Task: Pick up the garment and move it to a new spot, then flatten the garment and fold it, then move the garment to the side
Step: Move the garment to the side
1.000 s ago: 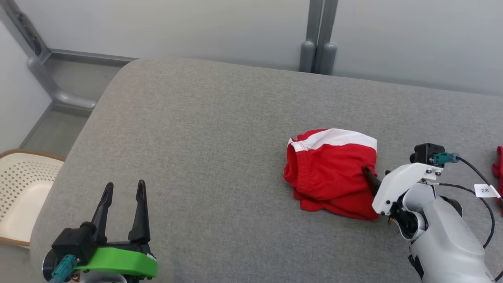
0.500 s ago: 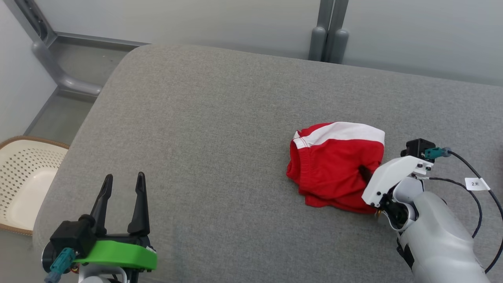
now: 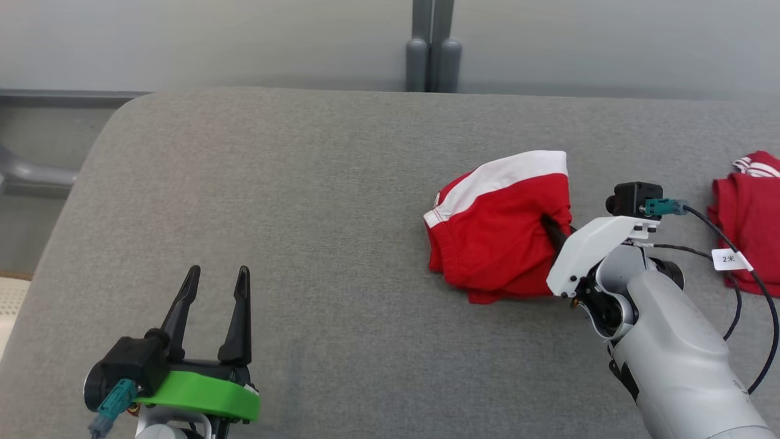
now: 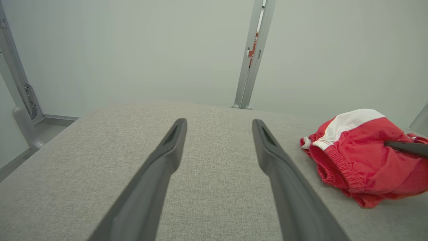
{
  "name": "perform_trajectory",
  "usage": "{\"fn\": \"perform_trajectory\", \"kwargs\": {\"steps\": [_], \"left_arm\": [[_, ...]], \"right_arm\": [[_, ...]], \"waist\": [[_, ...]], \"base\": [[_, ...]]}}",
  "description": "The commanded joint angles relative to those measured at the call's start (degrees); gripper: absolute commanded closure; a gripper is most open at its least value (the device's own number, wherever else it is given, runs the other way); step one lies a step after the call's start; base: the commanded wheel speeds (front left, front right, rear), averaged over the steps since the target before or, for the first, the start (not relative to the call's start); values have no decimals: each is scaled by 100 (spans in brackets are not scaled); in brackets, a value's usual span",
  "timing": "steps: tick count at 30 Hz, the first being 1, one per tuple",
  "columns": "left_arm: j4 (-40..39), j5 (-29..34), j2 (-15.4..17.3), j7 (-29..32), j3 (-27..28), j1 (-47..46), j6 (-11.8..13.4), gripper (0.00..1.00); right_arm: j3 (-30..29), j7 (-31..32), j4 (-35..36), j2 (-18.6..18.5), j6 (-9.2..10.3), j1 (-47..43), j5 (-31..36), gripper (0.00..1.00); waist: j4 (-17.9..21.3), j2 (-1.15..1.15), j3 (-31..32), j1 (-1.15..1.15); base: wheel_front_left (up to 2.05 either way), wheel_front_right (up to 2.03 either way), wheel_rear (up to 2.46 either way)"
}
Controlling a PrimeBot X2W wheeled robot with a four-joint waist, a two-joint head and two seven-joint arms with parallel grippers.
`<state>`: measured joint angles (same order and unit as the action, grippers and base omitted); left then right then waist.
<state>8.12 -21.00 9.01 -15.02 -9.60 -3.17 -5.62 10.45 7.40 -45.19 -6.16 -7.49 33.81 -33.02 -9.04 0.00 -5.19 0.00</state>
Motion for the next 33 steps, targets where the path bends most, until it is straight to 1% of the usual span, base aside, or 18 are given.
{"fn": "perform_trajectory", "kwargs": {"steps": [1,6,10,14,18,22,25,33], "left_arm": [[-8,33,52,2,-32,-110,-35,0],[-23,58,104,14,-138,-212,-65,0],[-68,100,142,66,-248,-329,-84,0],[-114,122,194,115,-300,-421,-78,0],[-192,132,265,199,-332,-532,-70,0],[-310,160,372,296,-346,-647,-72,0],[-425,186,443,378,-351,-760,-75,0],[-679,215,622,589,-417,-1053,-97,0]], "right_arm": [[88,-7,82,-37,-1,23,-88,100],[374,-36,350,-87,-2,-69,-259,100],[548,-83,583,-134,-2,-89,-365,100],[674,-120,765,-166,-2,-55,-447,100],[787,-140,916,-209,-2,63,-537,100],[880,-98,1005,-364,-2,309,-532,100],[866,-60,1038,-528,-2,570,-562,100],[1021,21,952,-1177,-2,1288,-654,100]], "waist": [[668,0,-2,0],[1352,0,-48,0],[1803,0,-148,0],[2187,0,-273,0],[2453,0,-450,0],[2576,0,-681,0],[2580,0,-902,0],[2328,0,-1547,0]], "base": [[0,0,0],[0,0,0],[0,0,0],[0,0,0],[0,0,0],[0,0,0],[0,0,0],[0,0,0]]}}
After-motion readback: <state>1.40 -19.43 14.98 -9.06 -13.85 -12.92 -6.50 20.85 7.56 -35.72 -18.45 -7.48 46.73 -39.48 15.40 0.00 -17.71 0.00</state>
